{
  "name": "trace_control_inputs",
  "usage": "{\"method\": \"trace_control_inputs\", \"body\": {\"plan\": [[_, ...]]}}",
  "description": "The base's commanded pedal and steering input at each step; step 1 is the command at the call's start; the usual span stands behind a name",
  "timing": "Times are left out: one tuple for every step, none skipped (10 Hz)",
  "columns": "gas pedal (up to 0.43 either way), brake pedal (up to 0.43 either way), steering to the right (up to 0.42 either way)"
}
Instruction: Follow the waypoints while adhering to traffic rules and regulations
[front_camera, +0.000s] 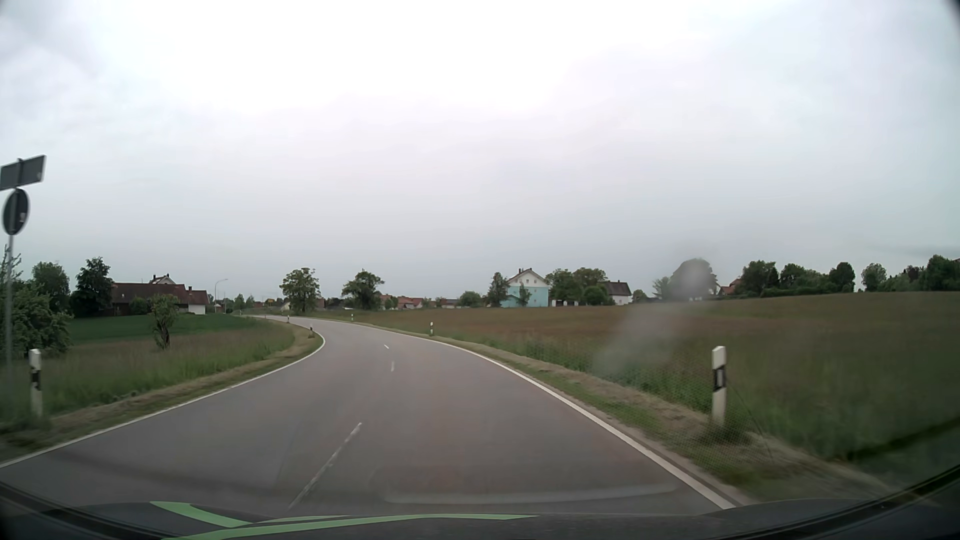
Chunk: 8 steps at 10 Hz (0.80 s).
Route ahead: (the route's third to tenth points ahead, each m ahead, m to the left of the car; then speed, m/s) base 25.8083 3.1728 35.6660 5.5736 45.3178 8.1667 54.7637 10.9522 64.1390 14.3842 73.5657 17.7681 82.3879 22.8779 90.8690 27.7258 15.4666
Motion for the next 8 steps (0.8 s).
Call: {"method": "trace_control_inputs", "body": {"plan": [[0.039,0.000,-0.034],[0.039,0.000,-0.033],[0.028,0.000,-0.034],[0.028,0.000,-0.034],[0.020,0.000,-0.034],[0.008,0.000,-0.034],[0.000,0.000,-0.033],[0.000,0.000,-0.034]]}}
